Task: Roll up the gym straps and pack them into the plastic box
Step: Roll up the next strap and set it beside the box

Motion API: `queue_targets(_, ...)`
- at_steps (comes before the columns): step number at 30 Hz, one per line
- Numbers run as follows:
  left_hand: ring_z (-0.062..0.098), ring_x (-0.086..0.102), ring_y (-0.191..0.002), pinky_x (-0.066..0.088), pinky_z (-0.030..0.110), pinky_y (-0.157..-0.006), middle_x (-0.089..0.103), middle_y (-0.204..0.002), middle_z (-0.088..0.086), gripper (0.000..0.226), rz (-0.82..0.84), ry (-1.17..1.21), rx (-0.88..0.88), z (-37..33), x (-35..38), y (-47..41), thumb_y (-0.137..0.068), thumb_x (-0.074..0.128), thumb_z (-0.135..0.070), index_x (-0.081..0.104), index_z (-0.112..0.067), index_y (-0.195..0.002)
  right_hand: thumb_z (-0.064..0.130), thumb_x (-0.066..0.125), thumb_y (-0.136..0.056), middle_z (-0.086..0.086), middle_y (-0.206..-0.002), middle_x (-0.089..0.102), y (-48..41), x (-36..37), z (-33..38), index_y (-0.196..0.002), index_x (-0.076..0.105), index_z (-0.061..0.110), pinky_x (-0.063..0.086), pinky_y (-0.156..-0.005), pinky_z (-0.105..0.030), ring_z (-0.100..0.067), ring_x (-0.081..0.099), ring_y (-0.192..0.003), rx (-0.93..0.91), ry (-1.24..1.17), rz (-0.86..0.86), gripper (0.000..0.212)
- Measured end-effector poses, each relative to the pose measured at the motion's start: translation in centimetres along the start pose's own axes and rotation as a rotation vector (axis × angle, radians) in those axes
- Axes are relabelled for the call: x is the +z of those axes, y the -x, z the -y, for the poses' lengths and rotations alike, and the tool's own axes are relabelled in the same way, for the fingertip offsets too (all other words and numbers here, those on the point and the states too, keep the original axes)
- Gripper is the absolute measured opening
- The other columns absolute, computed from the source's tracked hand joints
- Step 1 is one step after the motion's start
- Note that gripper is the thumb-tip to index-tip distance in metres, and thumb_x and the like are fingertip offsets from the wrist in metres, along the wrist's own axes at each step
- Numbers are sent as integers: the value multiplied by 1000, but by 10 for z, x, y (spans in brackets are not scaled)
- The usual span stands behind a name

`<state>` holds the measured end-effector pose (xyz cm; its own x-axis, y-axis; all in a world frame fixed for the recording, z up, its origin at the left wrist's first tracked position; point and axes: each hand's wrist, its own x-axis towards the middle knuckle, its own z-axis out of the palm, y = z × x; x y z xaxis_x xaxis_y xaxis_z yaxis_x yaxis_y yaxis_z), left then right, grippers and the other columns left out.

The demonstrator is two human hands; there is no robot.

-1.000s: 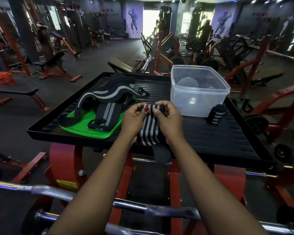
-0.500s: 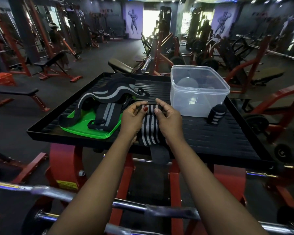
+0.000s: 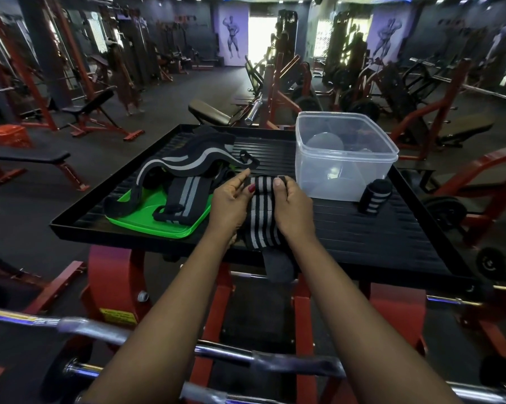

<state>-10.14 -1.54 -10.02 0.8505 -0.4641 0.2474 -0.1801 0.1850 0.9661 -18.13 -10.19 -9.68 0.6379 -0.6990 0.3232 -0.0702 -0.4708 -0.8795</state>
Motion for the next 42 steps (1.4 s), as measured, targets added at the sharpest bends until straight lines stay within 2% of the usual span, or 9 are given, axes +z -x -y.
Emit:
queue_targets(3,23,58,-118,43,43,-104,64,-124,9,30,53,102,-12,0,0,1,-96,52,-13,62,-16,-124,35,33,-105,-9,-101,66,-3,0,-3,-105,62,8,41,-78,-28,-20,58,-93,97,-59,-56,39)
queue_targets(7,17,61,-91,46,28,-73,70,-110,8,26,81,151,15,-1,-1,3,-94,56,-10,66,-14,-117,34,32,-105,-7,-95,63,-3,0,-2,-93,59,13,44,-81,-32,-20,57,-91,151,-100,-70,36)
queue_targets(13,18,65,-91,51,30,-73,74,-87,-4,19,8,225,-61,-1,-5,2,-91,56,-1,70,-12,-96,30,34,-105,-3,-84,59,-1,-2,-1,-92,57,14,40,-73,-28,-13,52,-77,100,-103,-15,31)
queue_targets(19,7,67,-76,53,18,-59,73,-84,-1,18,-49,250,-83,-4,-3,4,-93,55,-7,67,-2,-106,31,38,-104,-4,-93,64,-2,0,-2,-105,64,9,44,-79,-29,-14,57,-85,73,-114,-20,34)
queue_targets(22,3,67,-78,54,17,-64,72,-92,1,25,-14,162,-105,-4,3,7,-95,56,-26,68,-8,-108,31,42,-103,-7,-114,68,-3,1,-3,-121,63,8,47,-96,-32,-18,60,-106,83,-112,-69,36)
queue_targets(25,9,69,-83,56,25,-82,73,-93,8,28,61,96,-68,-2,7,7,-86,68,-17,67,-9,-113,29,45,-102,-3,-122,66,-4,0,-4,-126,63,11,44,-100,-27,-17,59,-113,66,-108,-89,35)
queue_targets(30,16,69,-89,55,26,-83,72,-101,11,33,3,-6,29,2,3,3,-83,66,2,65,-9,-114,20,50,-100,-1,-112,70,-2,1,-4,-123,64,18,46,-90,-21,-12,62,-101,13,-132,-47,27)
queue_targets(36,10,67,-91,54,24,-84,70,-100,3,36,-34,10,62,0,1,3,-79,64,11,67,-14,-105,16,59,-91,2,-100,73,0,4,-1,-96,68,41,54,-94,-40,-18,68,-96,74,-303,-19,27)
queue_targets(42,7,64,-92,53,22,-84,69,-103,4,30,46,58,30,-1,4,4,-85,65,-1,63,-10,-114,26,66,-88,5,-93,73,-1,3,-4,-86,68,39,54,-92,-39,-12,68,-94,23,-342,-91,13)
